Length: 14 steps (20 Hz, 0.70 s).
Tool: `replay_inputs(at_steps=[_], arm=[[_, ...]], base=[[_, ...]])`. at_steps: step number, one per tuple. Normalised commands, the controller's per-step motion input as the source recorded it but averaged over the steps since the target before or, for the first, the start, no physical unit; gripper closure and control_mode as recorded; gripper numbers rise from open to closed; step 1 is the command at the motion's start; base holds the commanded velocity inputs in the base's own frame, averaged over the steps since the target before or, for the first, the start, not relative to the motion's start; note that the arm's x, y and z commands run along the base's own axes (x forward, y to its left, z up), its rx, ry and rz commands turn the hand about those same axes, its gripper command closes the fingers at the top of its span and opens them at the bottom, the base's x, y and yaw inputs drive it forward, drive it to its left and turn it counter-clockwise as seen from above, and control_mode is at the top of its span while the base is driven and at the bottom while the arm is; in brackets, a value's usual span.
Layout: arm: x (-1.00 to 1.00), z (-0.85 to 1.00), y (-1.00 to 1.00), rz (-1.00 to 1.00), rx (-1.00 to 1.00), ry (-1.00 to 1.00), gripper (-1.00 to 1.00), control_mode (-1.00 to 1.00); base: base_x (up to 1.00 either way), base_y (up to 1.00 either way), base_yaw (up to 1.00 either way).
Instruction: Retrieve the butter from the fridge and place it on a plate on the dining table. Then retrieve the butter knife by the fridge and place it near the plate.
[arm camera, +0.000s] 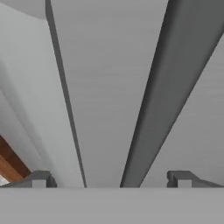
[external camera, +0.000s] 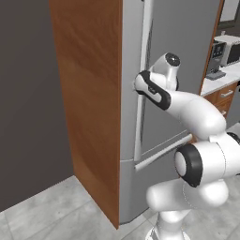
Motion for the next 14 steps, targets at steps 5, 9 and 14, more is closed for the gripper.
replay_inputs(at_steps=[5,9,14], arm=[[0.25,-0.15,0.00,0.09,0.06,-0.04,-1.00,-1.00],[0.24,-0.18,0.00,0.08,0.07,-0.04,1.00,-1.00],[0.17,-0.07,0.00,0.06,0.01,-0.04,1.00,-1.00]], base=[[0.00,0.00,0.00],[0.00,0.00,0.00],[0.00,0.00,0.00]])
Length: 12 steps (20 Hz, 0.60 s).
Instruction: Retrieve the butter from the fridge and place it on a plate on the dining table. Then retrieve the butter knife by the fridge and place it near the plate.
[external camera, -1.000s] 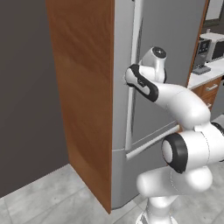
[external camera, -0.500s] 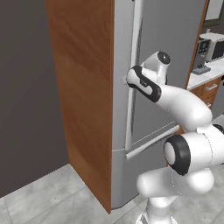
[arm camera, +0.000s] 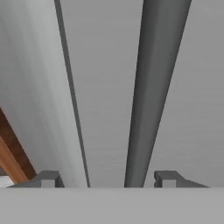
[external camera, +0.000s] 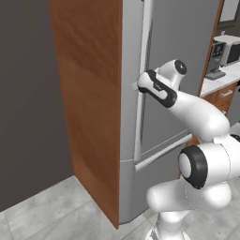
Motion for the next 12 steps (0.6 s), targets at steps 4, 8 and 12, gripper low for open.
replay_inputs(at_steps=[4,8,12], arm=[[0.13,-0.01,0.00,0.05,0.00,0.00,1.00,-1.00],[-0.01,0.00,-0.10,0.00,0.00,0.00,1.00,-1.00],[-0.17,0.00,-0.26,0.00,0.00,0.00,1.00,-1.00]], base=[[0.00,0.00,0.00],[0.00,0.00,0.00],[0.00,0.00,0.00]])
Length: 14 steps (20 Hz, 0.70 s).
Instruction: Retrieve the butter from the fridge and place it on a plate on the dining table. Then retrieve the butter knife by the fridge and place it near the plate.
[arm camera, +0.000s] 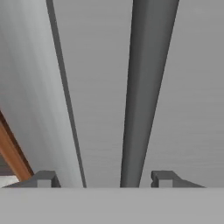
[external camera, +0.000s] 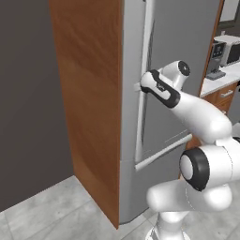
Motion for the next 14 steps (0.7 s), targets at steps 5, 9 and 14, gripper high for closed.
replay_inputs(at_steps=[5,9,14], arm=[[-0.47,0.01,-0.55,0.00,0.00,0.00,1.00,-1.00],[-0.71,0.14,-0.58,0.00,0.00,0.00,1.00,-1.00],[-0.72,0.14,-0.76,0.00,0.00,0.01,1.00,-1.00]], base=[[0.00,0.00,0.00],[0.00,0.00,0.00],[0.00,0.00,0.00]])
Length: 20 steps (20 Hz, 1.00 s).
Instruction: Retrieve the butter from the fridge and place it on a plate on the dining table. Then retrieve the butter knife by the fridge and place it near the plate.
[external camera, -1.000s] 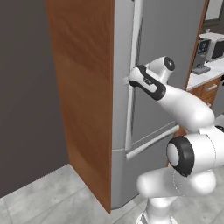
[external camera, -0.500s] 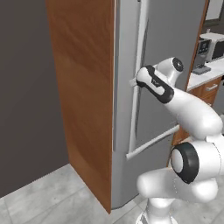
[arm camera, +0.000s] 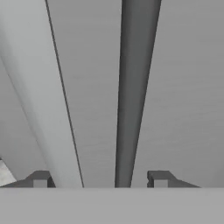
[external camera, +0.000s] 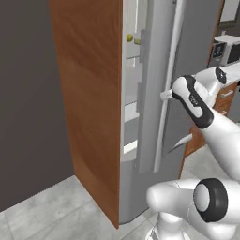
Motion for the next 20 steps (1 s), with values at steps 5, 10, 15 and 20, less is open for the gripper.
replay_inputs(at_steps=[5,10,15,20], arm=[[-0.61,0.10,-0.98,0.00,0.03,0.05,1.00,-1.00],[-0.53,0.10,-1.00,0.00,0.03,0.13,1.00,-1.00],[-0.66,0.00,-1.00,0.00,0.04,0.08,1.00,-1.00],[-0.62,0.00,-0.56,0.00,0.00,0.02,1.00,-1.00]], base=[[0.00,0.00,0.00],[0.00,0.00,0.00],[0.00,0.00,0.00],[0.00,0.00,0.00]])
